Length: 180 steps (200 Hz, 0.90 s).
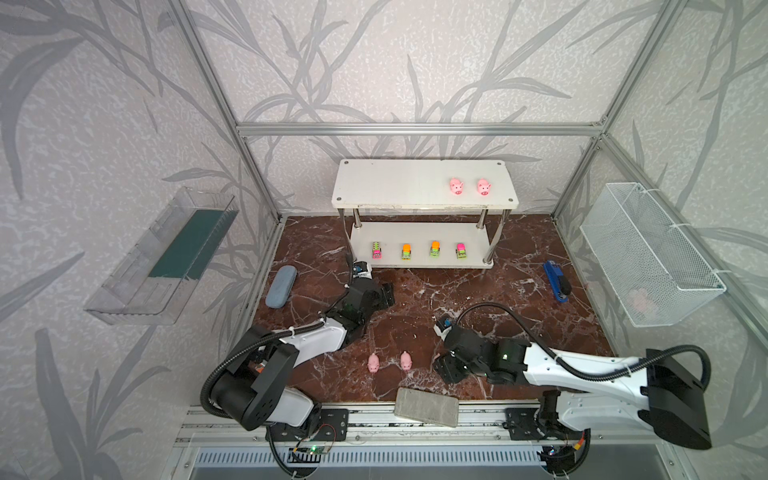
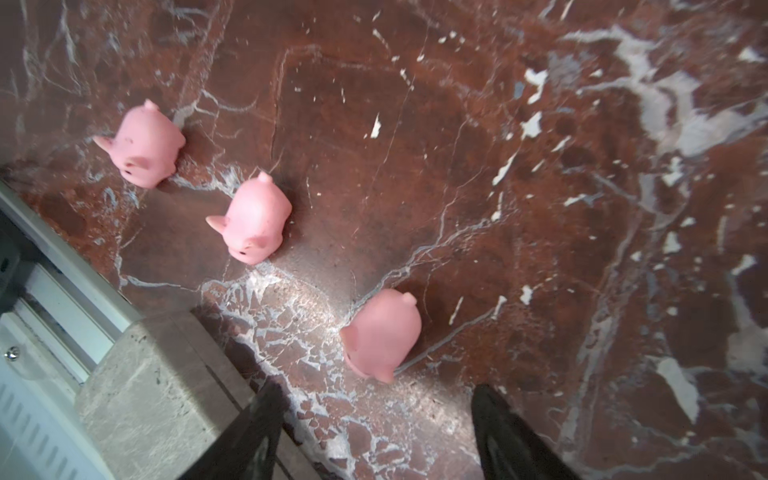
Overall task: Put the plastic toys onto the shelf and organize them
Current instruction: 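Move the right gripper back down over the remaining pink pigs on the table, then close the right gripper on the pink pig nearest it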
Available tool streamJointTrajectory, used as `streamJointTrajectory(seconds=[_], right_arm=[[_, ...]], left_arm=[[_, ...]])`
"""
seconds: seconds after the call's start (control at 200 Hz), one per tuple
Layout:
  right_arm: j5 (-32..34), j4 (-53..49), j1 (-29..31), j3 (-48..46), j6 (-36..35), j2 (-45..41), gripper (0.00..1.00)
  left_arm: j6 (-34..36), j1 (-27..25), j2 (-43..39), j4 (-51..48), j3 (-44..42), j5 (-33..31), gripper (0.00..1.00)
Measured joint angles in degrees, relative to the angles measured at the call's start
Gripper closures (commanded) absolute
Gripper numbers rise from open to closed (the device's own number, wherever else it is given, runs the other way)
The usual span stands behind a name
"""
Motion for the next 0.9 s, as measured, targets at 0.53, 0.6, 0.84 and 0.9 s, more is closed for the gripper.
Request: streamJointTrajectory(seconds=[0.53,0.6,0.84,0.9], right_arm=[[-0.33,-0.24,0.68,5.18,1.88,12.17,0.36],[0.35,-0.42,0.68,5.55,2.03,12.79,0.37],[2.12,-1.92,0.66,6.71,3.1,14.73,0.48],[2.47,-2.27,0.61,6.93,3.48,15.15,0.52]], left_arm=[[0.04,-0.02,-0.68,-0.11,-0.07,-1.05,0.24],[0.04,-0.02,-0.68,-0.11,-0.07,-1.05,0.24],[0.04,-0.02,-0.57,0.07,-0.07,-1.03,0.24],[0.02,-0.02,-0.37,0.22,-0.07,-1.01,0.24]])
